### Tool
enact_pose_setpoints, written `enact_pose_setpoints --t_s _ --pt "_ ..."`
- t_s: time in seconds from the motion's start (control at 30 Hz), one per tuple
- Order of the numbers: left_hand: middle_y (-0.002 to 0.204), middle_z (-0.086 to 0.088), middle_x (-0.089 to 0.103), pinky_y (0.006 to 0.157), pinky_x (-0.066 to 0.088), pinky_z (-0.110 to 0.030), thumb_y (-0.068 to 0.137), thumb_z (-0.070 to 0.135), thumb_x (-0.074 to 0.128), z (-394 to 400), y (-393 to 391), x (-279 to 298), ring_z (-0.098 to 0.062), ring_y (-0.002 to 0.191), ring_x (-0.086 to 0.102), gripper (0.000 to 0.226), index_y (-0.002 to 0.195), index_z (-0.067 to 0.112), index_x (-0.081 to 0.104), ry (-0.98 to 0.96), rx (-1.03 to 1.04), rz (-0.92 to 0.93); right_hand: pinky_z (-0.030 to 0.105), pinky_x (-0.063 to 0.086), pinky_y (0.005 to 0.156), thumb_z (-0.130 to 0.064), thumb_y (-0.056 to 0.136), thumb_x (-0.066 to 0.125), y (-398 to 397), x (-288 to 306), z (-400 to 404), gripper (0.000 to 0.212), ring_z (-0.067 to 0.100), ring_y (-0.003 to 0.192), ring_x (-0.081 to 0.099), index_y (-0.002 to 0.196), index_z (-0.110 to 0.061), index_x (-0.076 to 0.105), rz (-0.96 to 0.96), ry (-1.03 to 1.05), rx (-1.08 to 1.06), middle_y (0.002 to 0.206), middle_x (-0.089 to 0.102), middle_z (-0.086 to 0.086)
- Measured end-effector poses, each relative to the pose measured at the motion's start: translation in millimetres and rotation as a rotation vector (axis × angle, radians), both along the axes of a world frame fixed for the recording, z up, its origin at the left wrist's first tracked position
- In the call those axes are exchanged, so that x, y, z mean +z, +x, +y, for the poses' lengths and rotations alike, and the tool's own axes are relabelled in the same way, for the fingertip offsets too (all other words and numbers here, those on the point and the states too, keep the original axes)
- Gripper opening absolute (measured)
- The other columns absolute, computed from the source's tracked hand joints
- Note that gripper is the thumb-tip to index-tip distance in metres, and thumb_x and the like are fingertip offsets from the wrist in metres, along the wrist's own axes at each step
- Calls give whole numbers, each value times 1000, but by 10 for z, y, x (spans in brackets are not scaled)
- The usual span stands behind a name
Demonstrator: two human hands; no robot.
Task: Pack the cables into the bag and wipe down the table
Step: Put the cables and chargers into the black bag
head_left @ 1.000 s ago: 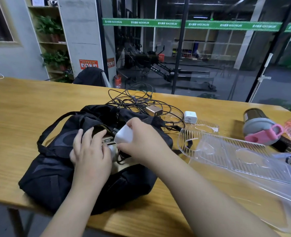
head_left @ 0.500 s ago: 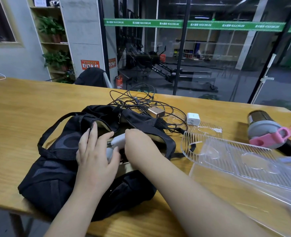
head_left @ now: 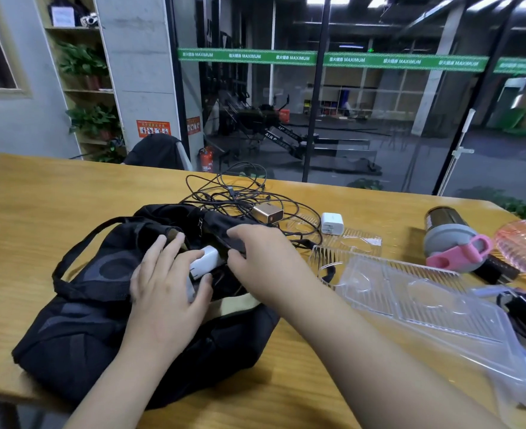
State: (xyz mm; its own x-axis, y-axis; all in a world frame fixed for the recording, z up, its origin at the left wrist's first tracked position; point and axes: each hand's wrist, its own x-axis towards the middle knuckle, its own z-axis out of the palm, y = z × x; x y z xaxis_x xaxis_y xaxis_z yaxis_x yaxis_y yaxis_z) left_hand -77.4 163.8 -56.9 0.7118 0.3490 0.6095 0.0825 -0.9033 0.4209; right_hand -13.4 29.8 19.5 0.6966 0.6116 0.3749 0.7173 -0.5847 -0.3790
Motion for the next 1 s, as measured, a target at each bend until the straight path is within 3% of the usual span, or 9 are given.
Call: enact_pose_setpoints --t_s 0.07,0.23,0.43,0.63,0.9,1.0 --pt "145 3 38 110 15 -44 87 39 49 -99 40 70 -13 140 17 37 121 25 56 -10 -51 -4 29 38 98 -20 92 48 27 87 -101 38 18 122 48 130 -16 53 9 21 3 129 57 1" --pt "148 8 30 112 8 -35 87 48 38 -395 223 266 -9 140 10 46 128 30 48 -2 -170 7 27 40 94 -25 91 50 177 263 -361 41 15 119 49 132 -20 52 -4 -4 -23 131 56 -1" --pt "154 8 14 107 -10 -28 89 42 45 -494 818 517 -3 137 -5 44 132 36 36 120 -207 88 31 44 88 -31 90 54 810 432 -595 44 21 115 52 133 -21 48 26 -342 -101 131 54 1" --pt "155 9 9 112 -7 -36 91 41 44 -456 1314 647 -6 140 -7 42 132 38 34 95 -195 157 31 43 97 -24 92 54 1664 374 -703 48 23 122 50 138 -14 44 184 -473 -219 138 50 6" --pt "153 12 15 111 -6 -30 92 40 44 -437 1303 429 -5 140 -5 41 132 36 37 23 -182 150 29 42 88 -28 90 59 2053 48 -923 61 26 123 48 143 -16 32 230 -421 -302 143 43 8" --pt "151 14 19 109 -5 -26 91 38 46 -418 1275 398 -1 138 -2 40 130 36 40 9 -197 106 32 43 94 -27 88 61 2158 -43 -954 66 27 124 46 144 -15 29 246 -432 -323 145 39 9"
